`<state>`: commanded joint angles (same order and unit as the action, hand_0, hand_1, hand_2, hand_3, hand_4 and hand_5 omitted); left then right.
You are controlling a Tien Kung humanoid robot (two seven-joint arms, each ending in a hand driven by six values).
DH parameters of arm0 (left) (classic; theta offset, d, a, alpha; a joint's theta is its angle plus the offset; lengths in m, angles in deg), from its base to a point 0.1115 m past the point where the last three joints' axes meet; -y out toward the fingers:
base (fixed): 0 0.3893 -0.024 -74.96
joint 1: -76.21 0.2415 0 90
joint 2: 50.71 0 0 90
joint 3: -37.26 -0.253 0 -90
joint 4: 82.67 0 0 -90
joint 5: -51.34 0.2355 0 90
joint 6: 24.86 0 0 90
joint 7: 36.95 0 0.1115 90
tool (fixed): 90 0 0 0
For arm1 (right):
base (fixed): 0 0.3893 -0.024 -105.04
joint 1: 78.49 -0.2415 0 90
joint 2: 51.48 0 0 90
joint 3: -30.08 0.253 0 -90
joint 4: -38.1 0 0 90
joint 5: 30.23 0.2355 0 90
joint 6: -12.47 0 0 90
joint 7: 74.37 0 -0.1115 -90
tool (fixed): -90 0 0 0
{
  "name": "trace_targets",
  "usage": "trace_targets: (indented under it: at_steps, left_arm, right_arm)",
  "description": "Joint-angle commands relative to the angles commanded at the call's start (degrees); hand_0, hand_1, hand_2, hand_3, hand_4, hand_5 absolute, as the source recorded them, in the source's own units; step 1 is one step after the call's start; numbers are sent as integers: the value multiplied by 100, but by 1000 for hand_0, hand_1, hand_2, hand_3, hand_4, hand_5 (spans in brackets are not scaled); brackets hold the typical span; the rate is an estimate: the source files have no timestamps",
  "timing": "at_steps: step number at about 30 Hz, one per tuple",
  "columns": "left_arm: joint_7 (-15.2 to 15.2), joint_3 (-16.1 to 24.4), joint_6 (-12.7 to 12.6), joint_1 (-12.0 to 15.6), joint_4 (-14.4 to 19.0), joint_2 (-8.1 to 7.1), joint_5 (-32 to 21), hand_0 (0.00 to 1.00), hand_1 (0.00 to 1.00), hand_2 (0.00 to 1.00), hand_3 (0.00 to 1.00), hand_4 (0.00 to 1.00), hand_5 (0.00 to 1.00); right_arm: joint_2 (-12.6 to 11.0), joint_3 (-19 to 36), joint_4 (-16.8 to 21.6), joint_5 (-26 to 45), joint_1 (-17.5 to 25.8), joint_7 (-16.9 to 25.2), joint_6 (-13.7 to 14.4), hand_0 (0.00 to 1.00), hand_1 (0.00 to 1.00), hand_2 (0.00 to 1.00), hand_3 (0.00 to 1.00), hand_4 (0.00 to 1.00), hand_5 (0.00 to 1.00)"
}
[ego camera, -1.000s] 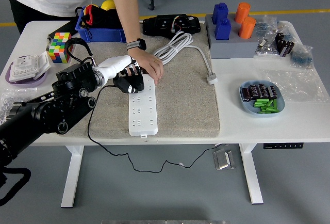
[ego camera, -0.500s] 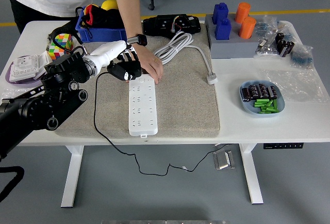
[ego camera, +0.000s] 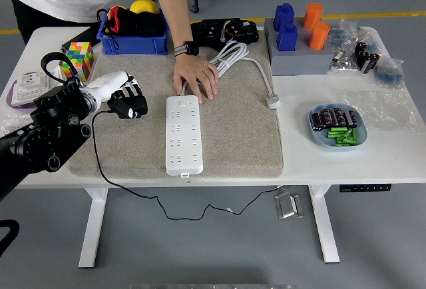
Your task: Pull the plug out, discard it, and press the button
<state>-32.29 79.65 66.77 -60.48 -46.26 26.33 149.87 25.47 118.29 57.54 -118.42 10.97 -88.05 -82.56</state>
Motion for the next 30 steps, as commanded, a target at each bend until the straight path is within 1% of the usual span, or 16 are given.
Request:
trace_targets:
  at_steps: [2, 7, 8, 13, 14, 19, 20, 22, 25, 26, 30]
  left_arm:
    - [-20, 3, -23, 8, 5, 6, -15, 575, 388, 400, 557, 686, 2]
    - [-39, 10, -45, 36, 1, 25, -62, 575, 388, 400, 557, 686, 2]
    - [-34, 15, -34, 42, -3, 25, -77, 621, 534, 530, 591, 834, 2]
    - [14, 65, 54, 69, 3, 14, -186, 621, 534, 530, 591, 834, 2]
    - [29, 75, 73, 72, 7, 13, -197, 756, 802, 764, 848, 998, 10]
    - [63, 203, 199, 75, 12, 4, -191, 756, 802, 764, 848, 998, 10]
    - [73, 219, 217, 74, 15, 2, -185, 875, 959, 958, 988, 998, 261]
    - [150, 248, 291, 72, 33, -9, -174, 875, 959, 958, 988, 998, 261]
    - [211, 258, 323, 75, 81, -25, -162, 875, 959, 958, 988, 998, 261]
    - [225, 265, 325, 77, 116, -34, -152, 916, 998, 998, 998, 998, 461]
    - [243, 348, 273, 92, 341, -68, -91, 916, 998, 998, 998, 998, 461]
  right_arm:
    - [0, -7, 1, 1, 3, 0, -1, 767, 729, 724, 713, 883, 658]
    - [5, -2, -6, -9, 24, -1, 0, 767, 729, 724, 713, 883, 658]
    - [6, 0, -6, -11, 25, -1, 1, 767, 729, 724, 713, 883, 658]
    - [16, 17, -5, -17, 28, -1, -3, 767, 729, 724, 713, 883, 658]
    - [16, 18, -6, -17, 29, -1, -4, 767, 729, 724, 713, 883, 658]
    - [21, 43, -4, -26, 35, 1, -1, 767, 729, 724, 713, 883, 658]
    - [21, 47, -3, -27, 36, 1, -1, 767, 729, 724, 713, 883, 658]
    - [24, 46, 2, -25, 37, 2, -3, 767, 729, 724, 713, 883, 658]
    - [33, 55, 3, -26, 39, 2, -3, 767, 729, 724, 713, 883, 658]
    - [37, 56, 3, -26, 41, 3, -4, 767, 729, 724, 713, 883, 658]
    - [45, 68, -1, -31, 52, 1, -4, 767, 729, 724, 713, 883, 658]
